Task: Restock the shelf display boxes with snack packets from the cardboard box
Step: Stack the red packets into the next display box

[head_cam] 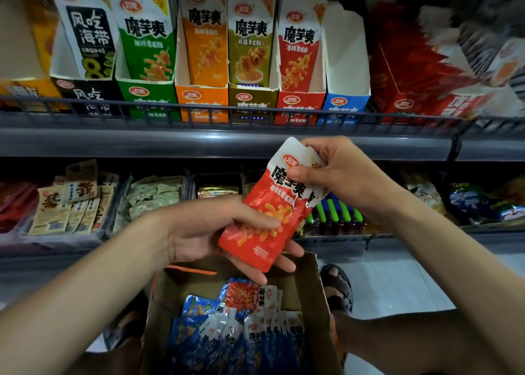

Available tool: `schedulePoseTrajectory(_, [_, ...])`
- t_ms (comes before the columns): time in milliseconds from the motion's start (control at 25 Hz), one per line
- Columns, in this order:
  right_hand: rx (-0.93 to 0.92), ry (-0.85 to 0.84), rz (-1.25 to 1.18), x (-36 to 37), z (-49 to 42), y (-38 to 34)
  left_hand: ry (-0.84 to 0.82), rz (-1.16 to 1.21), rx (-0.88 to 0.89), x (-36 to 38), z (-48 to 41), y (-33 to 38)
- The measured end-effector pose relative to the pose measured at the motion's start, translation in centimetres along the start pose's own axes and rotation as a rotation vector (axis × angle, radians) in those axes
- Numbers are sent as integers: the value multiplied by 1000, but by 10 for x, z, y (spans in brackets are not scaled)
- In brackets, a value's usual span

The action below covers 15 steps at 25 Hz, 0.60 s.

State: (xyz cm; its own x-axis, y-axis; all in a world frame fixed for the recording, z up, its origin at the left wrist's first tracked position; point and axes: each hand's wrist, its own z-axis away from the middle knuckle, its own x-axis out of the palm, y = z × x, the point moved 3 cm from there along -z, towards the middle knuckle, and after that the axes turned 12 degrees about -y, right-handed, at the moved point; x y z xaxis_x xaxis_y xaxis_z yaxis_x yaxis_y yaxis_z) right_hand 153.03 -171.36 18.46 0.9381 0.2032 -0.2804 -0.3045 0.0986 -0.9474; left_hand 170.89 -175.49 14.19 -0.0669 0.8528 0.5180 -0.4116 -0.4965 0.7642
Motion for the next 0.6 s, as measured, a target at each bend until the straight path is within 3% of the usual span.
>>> schedulePoseTrajectory(120, [-26,37,10,2,0,-1,-1,64,17,4,-6,-3])
schedulePoseTrajectory(320, [37,319,173,-1,-1,12,353,-28,50,-2,-14,-6])
schedulePoseTrajectory(440, [118,290,54,18,0,20,520,-144,79,-3,-20,-6])
schedulePoseTrajectory(600, [66,422,-51,28,-2,15,549,-184,125,-3,-28,-3])
